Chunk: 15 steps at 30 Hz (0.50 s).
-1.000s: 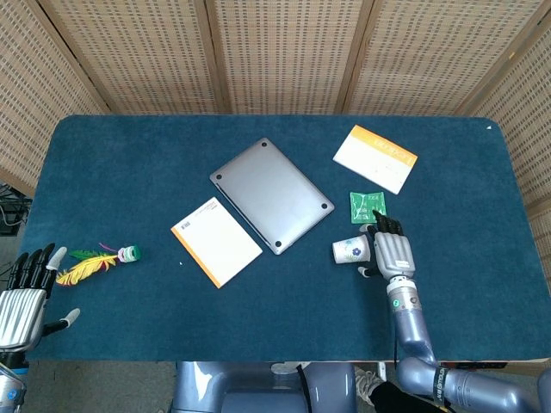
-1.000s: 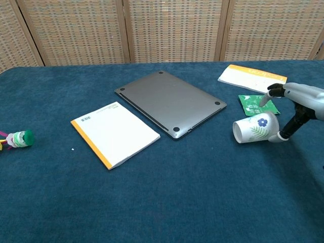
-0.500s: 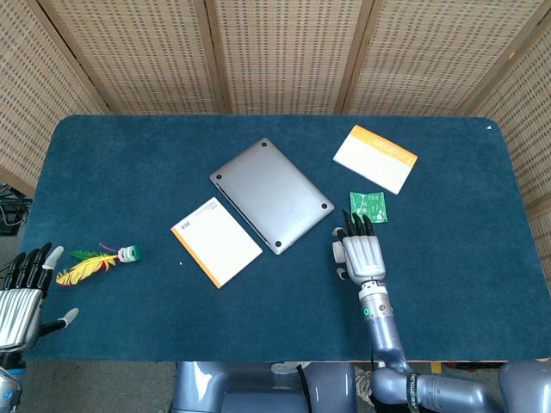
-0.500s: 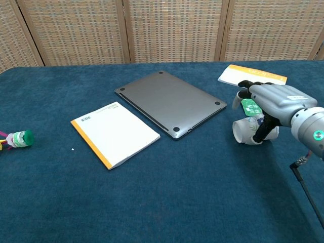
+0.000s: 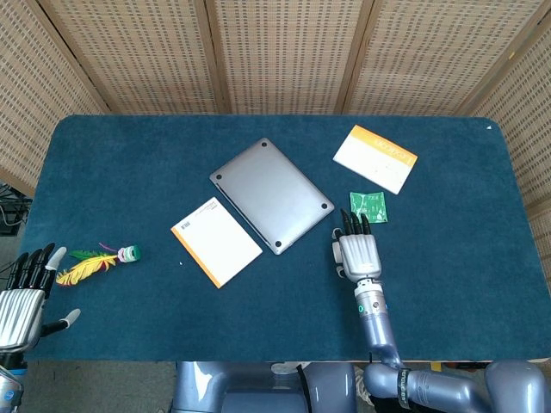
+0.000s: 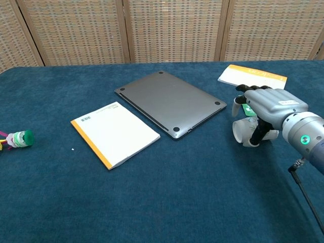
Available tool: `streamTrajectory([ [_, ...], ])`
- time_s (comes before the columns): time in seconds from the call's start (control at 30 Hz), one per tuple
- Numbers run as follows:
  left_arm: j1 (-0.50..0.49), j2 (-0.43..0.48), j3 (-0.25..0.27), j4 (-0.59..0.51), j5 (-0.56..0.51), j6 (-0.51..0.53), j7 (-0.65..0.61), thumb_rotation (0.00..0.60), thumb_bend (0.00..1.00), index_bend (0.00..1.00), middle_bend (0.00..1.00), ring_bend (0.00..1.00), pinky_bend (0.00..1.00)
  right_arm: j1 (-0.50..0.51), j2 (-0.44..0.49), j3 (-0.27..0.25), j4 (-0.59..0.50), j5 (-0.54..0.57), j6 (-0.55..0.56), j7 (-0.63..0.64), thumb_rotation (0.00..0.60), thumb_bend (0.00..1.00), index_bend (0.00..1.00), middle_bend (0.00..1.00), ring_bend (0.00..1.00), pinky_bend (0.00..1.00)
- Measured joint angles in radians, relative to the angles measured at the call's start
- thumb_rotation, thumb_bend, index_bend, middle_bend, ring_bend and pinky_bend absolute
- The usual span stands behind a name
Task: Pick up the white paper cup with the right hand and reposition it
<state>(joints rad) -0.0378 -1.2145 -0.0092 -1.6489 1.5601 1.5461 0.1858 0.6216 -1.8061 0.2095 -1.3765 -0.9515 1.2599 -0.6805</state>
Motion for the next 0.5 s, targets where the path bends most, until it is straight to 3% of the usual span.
streamTrajectory([
  [0.5, -0.004, -0.004, 0.003, 0.000, 0.000, -0.010, 0.003, 0.600, 0.12, 0.00, 0.00, 0.00, 0.00, -0.002, -0.030, 0.002, 0.093, -0.019, -0.027, 0.025, 0.600, 0.27, 0.51, 0.04, 0.00, 0.00],
])
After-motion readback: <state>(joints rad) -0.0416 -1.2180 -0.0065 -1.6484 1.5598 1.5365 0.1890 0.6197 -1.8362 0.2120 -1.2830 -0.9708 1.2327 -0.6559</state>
